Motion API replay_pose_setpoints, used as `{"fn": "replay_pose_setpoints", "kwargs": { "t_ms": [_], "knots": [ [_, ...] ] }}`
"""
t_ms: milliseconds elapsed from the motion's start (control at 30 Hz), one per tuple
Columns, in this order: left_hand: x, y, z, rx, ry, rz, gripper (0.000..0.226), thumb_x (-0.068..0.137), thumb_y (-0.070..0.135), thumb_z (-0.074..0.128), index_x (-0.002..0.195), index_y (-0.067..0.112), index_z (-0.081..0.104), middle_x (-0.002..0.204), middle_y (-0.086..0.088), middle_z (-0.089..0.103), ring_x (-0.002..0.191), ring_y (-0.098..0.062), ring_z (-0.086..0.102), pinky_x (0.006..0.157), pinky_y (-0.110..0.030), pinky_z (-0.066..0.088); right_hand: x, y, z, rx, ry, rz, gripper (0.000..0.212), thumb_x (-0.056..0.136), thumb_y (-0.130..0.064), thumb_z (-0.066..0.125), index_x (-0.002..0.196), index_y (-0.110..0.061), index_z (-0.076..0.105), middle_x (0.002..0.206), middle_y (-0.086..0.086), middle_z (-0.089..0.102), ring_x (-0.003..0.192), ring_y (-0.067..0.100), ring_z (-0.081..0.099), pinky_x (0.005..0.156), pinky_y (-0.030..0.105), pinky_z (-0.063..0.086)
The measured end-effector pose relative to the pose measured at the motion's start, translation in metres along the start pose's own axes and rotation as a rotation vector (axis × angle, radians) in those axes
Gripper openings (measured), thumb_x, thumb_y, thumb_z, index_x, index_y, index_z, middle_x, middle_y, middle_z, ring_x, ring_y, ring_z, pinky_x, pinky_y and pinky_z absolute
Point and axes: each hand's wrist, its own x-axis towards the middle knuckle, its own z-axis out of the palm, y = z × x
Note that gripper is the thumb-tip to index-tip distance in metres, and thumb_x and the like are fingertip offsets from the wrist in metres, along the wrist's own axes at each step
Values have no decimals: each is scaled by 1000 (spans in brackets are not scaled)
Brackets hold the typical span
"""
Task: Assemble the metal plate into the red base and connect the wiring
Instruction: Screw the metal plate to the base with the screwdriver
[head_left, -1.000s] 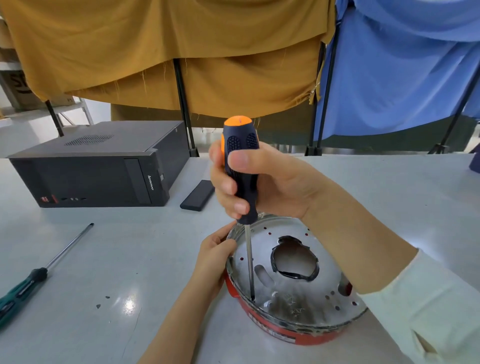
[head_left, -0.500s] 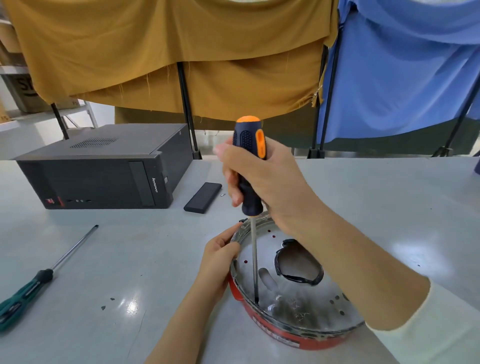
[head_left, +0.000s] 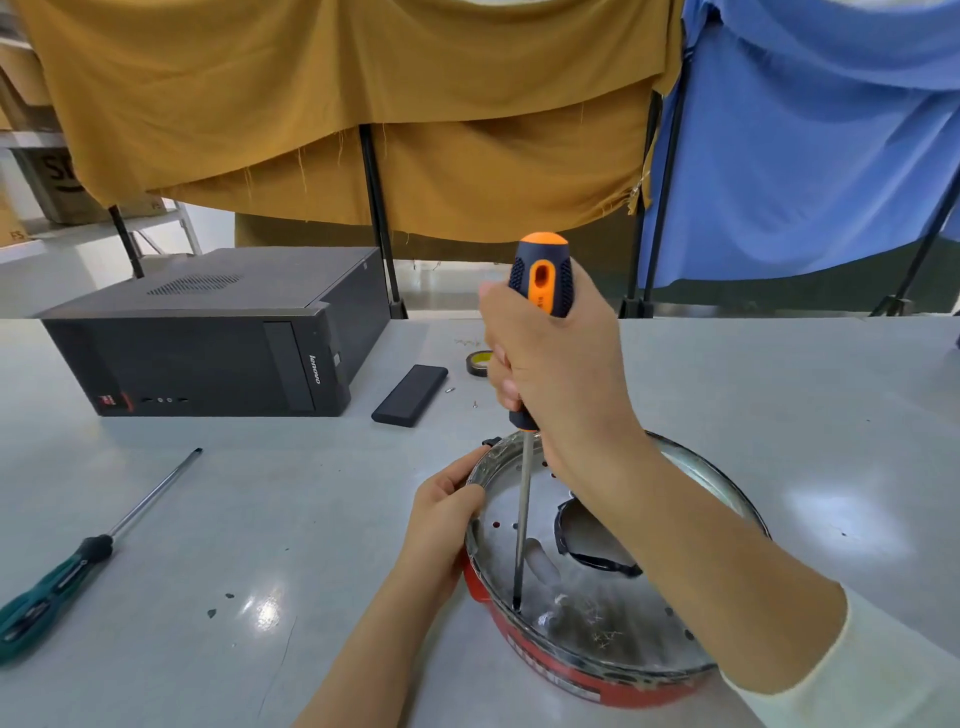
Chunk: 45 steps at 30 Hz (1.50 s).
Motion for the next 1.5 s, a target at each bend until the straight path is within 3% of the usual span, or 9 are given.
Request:
{"fn": "replay_pose_setpoints", "kwargs": {
  "t_ms": [200,333,467,667,767,933,1000,1300,1500],
  "knots": [
    [0,0,-1,16,-20,-13,56,80,-15,39,109,17,74,100,-32,68,78,-32,56,74,-41,44,16,-14,-21,219,-709,237,9,84,-17,61,81,-18,54,62,-2,52,46,13,47,49,23,42],
    [0,2,-1,21,-43,-14,55,64,-2,44,105,18,76,79,-20,57,61,-25,43,55,-28,38,20,-15,-24,395,-929,345,10,84,-18,49,76,-15,43,50,-4,47,39,10,45,43,19,39],
    [1,-1,-1,0,-13,-6,55,78,-13,39,108,15,75,93,-27,68,75,-30,57,69,-37,47,10,-9,-13,295,-634,257,21,91,-15,49,72,-19,40,45,-6,34,33,7,27,38,15,26],
    [-1,0,3,-20,29,21,60,79,-16,34,105,18,76,89,-14,76,63,-17,67,51,-23,53,-5,-8,-6,56,3,36,28,88,-12,58,69,-17,37,53,4,34,39,14,28,39,24,25],
    [-2,0,3,-16,25,22,61,79,-16,33,107,18,76,83,-13,75,54,-16,63,46,-21,49,-3,-11,-12,-35,-146,15,26,89,-16,60,71,-18,42,55,5,43,38,17,38,42,26,33],
    [-3,1,2,9,26,20,59,79,-16,33,114,12,72,77,-9,72,50,-13,59,46,-18,45,12,-14,-31,259,-637,226,5,80,-21,62,77,-19,59,73,1,61,55,18,56,46,23,43],
    [-2,0,2,-3,23,20,59,80,-16,33,114,13,72,76,-9,72,50,-12,58,45,-18,45,13,-13,-34,305,-722,268,16,79,-24,59,68,-16,50,59,-1,54,45,14,49,45,20,40],
    [-3,-2,4,-60,69,43,61,81,-15,35,95,25,79,90,-11,77,67,-17,71,53,-22,53,-13,-4,-10,98,-17,46,32,85,-24,64,64,-20,41,50,-1,35,38,13,33,39,16,28],
    [0,-1,1,16,25,26,57,80,-15,38,110,16,74,83,-11,74,64,-21,61,59,-25,48,6,-13,-23,66,-478,194,8,81,-20,69,77,-21,62,77,2,63,66,14,61,47,24,44]
  ]
}}
